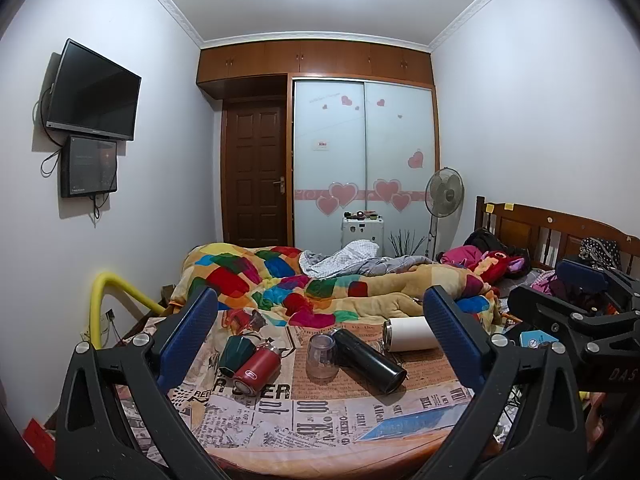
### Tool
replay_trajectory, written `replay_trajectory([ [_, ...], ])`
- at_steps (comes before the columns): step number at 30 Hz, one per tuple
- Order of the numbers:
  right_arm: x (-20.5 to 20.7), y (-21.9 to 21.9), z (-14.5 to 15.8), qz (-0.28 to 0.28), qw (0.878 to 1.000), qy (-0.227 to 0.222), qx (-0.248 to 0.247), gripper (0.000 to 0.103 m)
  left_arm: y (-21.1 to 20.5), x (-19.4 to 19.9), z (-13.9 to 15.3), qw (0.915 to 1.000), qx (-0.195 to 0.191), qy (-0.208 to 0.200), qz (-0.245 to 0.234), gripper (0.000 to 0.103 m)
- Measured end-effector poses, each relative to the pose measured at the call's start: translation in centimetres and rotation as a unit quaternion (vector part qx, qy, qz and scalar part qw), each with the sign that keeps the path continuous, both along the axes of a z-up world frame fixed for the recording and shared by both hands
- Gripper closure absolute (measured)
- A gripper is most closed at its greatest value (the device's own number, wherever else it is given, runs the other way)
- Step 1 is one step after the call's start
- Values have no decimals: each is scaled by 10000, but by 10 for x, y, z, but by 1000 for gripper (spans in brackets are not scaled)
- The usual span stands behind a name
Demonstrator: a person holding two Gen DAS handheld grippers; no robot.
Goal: Flip cup upright
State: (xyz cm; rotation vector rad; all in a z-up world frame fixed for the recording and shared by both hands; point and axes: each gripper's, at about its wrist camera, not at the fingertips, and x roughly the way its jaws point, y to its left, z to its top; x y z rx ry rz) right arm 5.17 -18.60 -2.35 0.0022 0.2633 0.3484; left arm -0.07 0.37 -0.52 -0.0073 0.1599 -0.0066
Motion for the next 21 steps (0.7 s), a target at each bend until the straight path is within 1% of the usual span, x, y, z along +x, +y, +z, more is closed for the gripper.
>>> replay_trajectory([
  [21,2,-1,-1,2,10000,36,-22,0,0,-1,-2,10000,-31,22,-14,0],
])
